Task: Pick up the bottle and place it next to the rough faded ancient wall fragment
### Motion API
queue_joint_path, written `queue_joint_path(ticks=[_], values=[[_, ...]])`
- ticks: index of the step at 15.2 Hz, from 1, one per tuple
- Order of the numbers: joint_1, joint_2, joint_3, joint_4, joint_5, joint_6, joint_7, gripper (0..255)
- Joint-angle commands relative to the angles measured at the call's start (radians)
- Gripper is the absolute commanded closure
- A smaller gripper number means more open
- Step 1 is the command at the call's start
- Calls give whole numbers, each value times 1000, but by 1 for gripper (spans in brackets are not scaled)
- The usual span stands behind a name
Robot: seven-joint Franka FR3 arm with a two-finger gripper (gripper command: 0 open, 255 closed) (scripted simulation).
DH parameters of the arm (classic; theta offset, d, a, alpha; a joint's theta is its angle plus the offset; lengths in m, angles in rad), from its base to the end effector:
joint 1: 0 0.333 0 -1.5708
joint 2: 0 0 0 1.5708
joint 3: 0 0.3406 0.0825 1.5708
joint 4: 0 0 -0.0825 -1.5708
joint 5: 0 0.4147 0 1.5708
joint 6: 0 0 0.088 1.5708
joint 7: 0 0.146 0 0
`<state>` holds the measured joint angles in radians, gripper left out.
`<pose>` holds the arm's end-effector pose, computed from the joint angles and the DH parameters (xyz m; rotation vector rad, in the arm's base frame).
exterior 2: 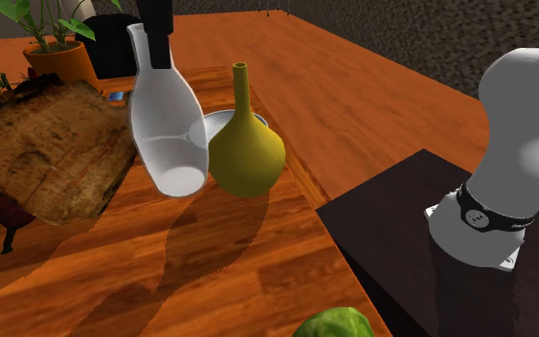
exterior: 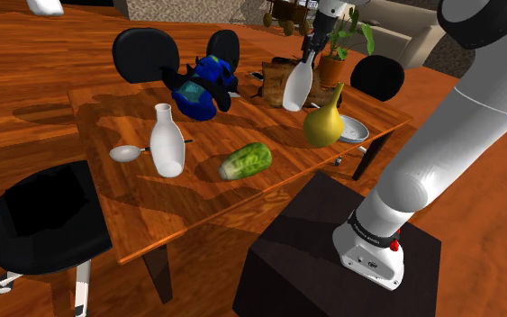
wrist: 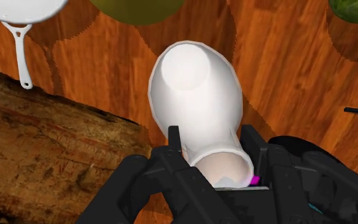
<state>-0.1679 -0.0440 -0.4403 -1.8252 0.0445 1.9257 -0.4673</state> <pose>0.4924 -0.3415 0.5368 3.1044 -0.2401 0.2369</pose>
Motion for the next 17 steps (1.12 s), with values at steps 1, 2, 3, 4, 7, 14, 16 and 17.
queue_joint_path(ticks=[1,2,3,4,7,14,16,17], values=[[0,0,0,-28,1,29,-1,255],[0,1,0,-41,1,43,-2,255],[0,2,0,-53,2,56,-3,255],[0,3,0,-65,3,69,-4,255],[0,8,-1,-101,6,109,-8,255],[-1,28,-3,-175,19,200,-21,255],[-2,36,-3,-194,24,226,-26,255],[-2,40,-4,-203,27,239,-28,255]])
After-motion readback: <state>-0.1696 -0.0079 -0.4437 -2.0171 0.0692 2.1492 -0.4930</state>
